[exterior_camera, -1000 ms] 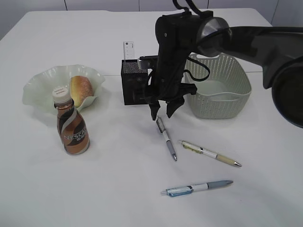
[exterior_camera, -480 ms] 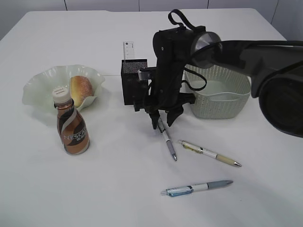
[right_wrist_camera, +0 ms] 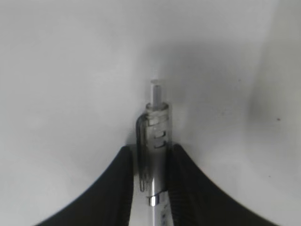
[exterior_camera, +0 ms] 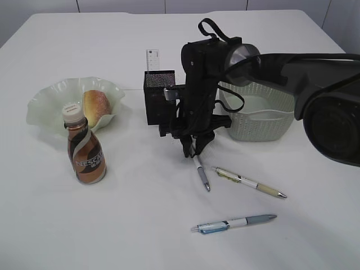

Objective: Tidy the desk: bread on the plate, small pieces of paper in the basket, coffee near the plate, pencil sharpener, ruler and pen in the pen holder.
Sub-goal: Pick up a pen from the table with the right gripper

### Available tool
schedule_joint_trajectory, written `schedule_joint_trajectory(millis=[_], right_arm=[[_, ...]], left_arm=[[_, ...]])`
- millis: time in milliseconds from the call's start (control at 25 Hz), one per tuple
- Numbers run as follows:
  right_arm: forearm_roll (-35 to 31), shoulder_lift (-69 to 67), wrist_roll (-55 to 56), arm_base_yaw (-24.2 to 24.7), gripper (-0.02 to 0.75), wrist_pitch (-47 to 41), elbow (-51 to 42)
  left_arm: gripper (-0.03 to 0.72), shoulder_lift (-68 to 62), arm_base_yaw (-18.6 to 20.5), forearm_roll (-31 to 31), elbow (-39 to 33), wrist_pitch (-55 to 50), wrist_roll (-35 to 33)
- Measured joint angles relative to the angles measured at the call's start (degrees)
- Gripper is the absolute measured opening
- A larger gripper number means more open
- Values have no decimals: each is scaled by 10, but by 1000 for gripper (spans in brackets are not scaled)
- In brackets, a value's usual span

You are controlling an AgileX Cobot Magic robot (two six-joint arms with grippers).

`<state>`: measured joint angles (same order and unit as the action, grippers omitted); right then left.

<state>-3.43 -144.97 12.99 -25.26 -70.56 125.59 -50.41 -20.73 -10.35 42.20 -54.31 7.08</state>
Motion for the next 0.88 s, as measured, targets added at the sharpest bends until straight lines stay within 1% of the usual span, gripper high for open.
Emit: schedule_joint_trajectory(millis=[120,200,360,480,680,760,880], right_arm=[[-2,0,0,0,134,0,0],[-5,0,0,0,111,1,0],[-14,-2,0,0,105,2,9],[-26,-1,-4,0,86,2,25],[-37,36,-8,7,82,2,53],[-52,56,-14,21,82,2,60],[-92,81,-29,50,82,0,69]], left_arm=[[318,0,0,0,0,0,0],[318,0,0,0,0,0,0],[318,0,0,0,0,0,0],[318,0,0,0,0,0,0],[318,0,0,0,0,0,0],[318,0,0,0,0,0,0],[318,0,0,0,0,0,0]])
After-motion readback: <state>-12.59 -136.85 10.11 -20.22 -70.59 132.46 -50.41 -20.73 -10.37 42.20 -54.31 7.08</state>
